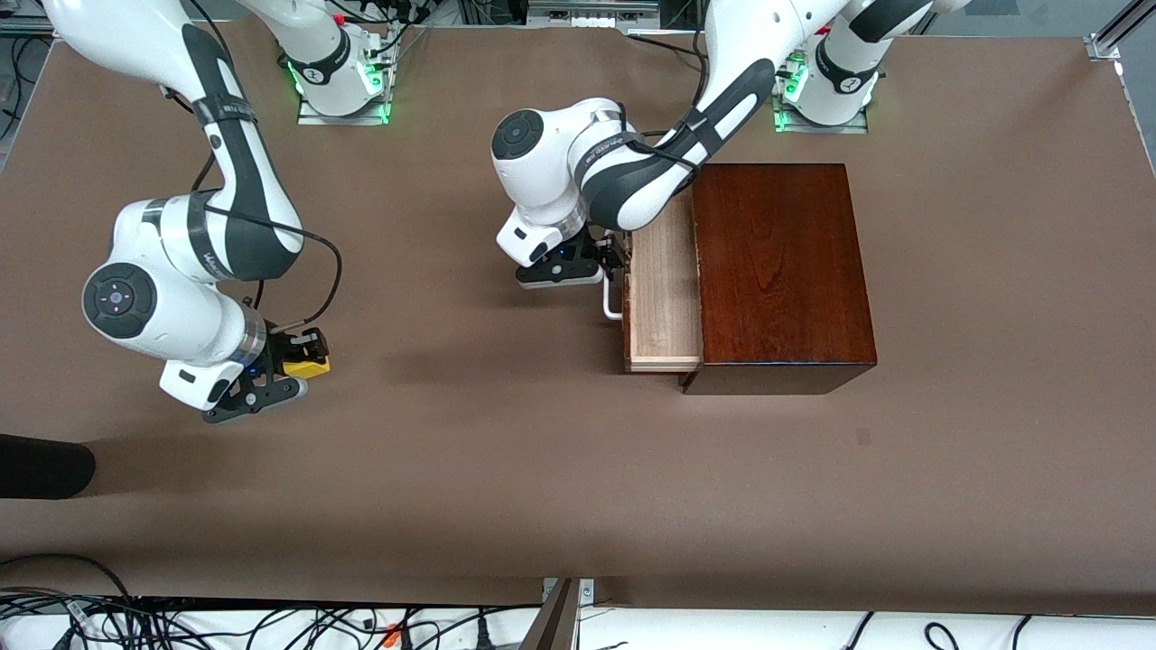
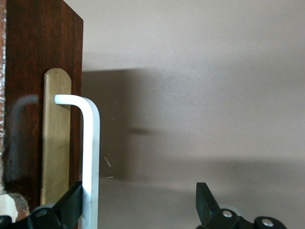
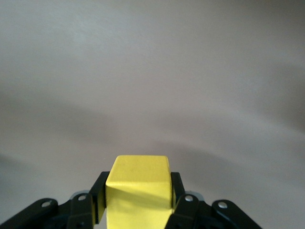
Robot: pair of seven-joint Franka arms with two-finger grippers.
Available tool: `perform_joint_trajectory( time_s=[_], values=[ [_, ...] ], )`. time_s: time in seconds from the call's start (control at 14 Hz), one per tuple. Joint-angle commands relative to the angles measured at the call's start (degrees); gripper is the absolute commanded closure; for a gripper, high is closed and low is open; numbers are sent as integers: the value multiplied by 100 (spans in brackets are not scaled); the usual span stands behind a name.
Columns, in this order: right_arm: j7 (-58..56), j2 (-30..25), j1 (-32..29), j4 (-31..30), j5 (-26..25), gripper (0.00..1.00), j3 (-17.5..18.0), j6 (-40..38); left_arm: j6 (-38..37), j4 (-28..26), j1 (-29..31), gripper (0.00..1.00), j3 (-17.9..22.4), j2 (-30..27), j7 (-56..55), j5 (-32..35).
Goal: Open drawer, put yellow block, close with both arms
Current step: 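Pull the drawer open with the left gripper while the right gripper lifts the cube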
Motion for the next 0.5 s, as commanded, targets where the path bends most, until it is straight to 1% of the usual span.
perform_joint_trajectory(
  time_s=[0.0,0.14,0.29,0.43],
  values=[
    [-90,-174,-30,265,95,69,53,-430,153,679,-308,0,-69,402,-155,-244],
    [-90,-298,-30,265,200,69,53,-570,162,793,-308,0,-69,402,-147,-253],
    [-81,-351,-30,212,271,69,44,-589,118,793,-186,0,-78,271,-86,-393],
    [-81,-351,-30,212,262,69,44,-763,-13,697,121,0,-148,-132,-41,-586]
  ],
)
